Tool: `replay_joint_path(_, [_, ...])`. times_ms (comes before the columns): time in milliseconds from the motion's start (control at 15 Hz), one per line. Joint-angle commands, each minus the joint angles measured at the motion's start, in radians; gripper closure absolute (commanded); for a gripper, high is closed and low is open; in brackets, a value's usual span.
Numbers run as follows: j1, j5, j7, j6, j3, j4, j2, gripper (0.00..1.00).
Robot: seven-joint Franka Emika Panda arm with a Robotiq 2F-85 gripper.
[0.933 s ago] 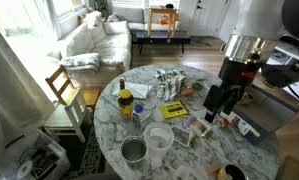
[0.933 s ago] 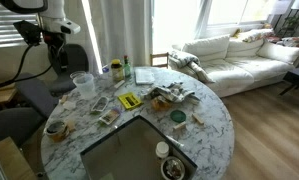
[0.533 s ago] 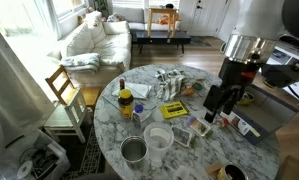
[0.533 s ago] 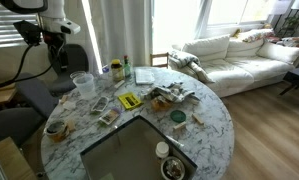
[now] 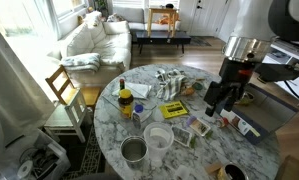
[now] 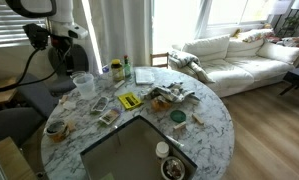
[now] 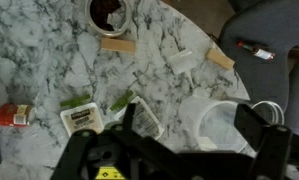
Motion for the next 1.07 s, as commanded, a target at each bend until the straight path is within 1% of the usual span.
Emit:
replay_joint_path(0, [-0.065,0.032,-0.067,-0.021,-0.076,0.037,0.118,0.00])
replay_joint_path(67, [-0.076,0.037,-0.102,-0.041,-0.095,0.045,0.144,0.00])
replay_joint_path(133, [-0.089,0.034,-0.140,-0.026,-0.109,0.042,0.170,0.00])
replay_joint_path(267, [-0.110,0.036,-0.198,-0.039,-0.130,0.051,0.229,0.00])
replay_joint_path(400, [-0.125,0.027,-0.200,0.006,-0.135,0.034,0.278,0.00])
replay_joint_path(600, [-0.147,0.075,-0.261,0.076,-0.140,0.029,0.349,0.00])
replay_joint_path(667, [-0.154,0.104,-0.262,0.128,-0.140,0.026,0.365,0.00])
replay_joint_path(733, [-0.144,0.048,-0.221,0.074,-0.130,0.021,0.323,0.00])
replay_joint_path(867, [-0.154,0.072,-0.237,0.116,-0.132,0.022,0.357,0.00])
replay_joint_path(1000, [-0.157,0.075,-0.239,0.118,-0.132,0.024,0.365,0.00])
